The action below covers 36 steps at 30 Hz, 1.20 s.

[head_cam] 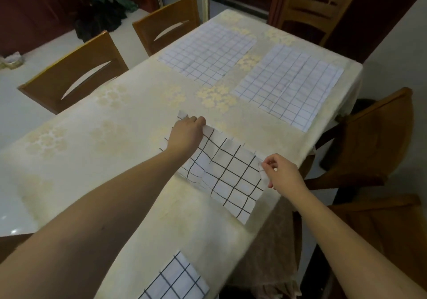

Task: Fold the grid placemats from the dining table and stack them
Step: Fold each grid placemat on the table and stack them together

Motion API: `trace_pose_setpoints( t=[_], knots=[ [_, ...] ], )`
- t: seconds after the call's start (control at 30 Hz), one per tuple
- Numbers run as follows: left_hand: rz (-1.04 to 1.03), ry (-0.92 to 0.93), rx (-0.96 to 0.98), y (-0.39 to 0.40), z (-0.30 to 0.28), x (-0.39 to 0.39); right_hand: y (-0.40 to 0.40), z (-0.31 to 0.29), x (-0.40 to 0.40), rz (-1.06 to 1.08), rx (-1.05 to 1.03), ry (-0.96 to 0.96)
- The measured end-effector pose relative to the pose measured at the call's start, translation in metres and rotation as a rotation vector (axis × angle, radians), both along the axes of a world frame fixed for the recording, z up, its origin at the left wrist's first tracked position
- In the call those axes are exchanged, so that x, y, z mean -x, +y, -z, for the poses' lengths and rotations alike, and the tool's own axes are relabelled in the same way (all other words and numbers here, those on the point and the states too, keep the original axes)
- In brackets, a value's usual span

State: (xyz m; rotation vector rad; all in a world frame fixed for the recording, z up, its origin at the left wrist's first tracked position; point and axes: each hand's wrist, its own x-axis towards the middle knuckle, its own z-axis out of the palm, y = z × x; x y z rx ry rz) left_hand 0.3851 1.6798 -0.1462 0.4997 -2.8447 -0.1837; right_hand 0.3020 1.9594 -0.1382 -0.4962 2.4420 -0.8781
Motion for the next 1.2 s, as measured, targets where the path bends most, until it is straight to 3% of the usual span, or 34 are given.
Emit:
trace_pose_setpoints(
  t=[0.07, 0.17, 0.47, 0.73, 0.83, 0.97, 1.1, 1.2],
  knots=[
    [-0.012, -0.001, -0.097, 0.003, 0.014, 0.021, -0.005, 0.013, 0.021, 0.007, -0.006, -0.021],
    [-0.04, -0.146, -0.197, 0.006, 0.034, 0.046, -0.013, 0.035, 0.049, 0.024, -0.03, -0.067],
    [-0.089, -0.404, -0.198, -0.003, 0.088, 0.065, -0.023, 0.085, 0.081, 0.058, -0.082, -0.133],
    [-0.035, -0.248, -0.247, 0.017, 0.084, 0.05, -0.015, 0.089, 0.082, 0.153, -0.076, -0.04],
    [-0.031, -0.244, -0.22, 0.036, 0.091, 0.021, -0.016, 0.087, 0.068, 0.205, 0.004, 0.135],
    [-0.087, -0.305, -0.131, 0.055, 0.109, -0.025, -0.028, 0.098, 0.03, -0.047, 0.057, 0.27],
    [-0.275, -0.335, -0.135, 0.066, 0.121, -0.055, -0.05, 0.117, -0.016, -0.391, -0.054, 0.39],
    [-0.254, -0.362, -0.122, 0.067, 0.129, -0.063, -0.065, 0.131, -0.037, -0.546, -0.195, 0.46]
  ],
)
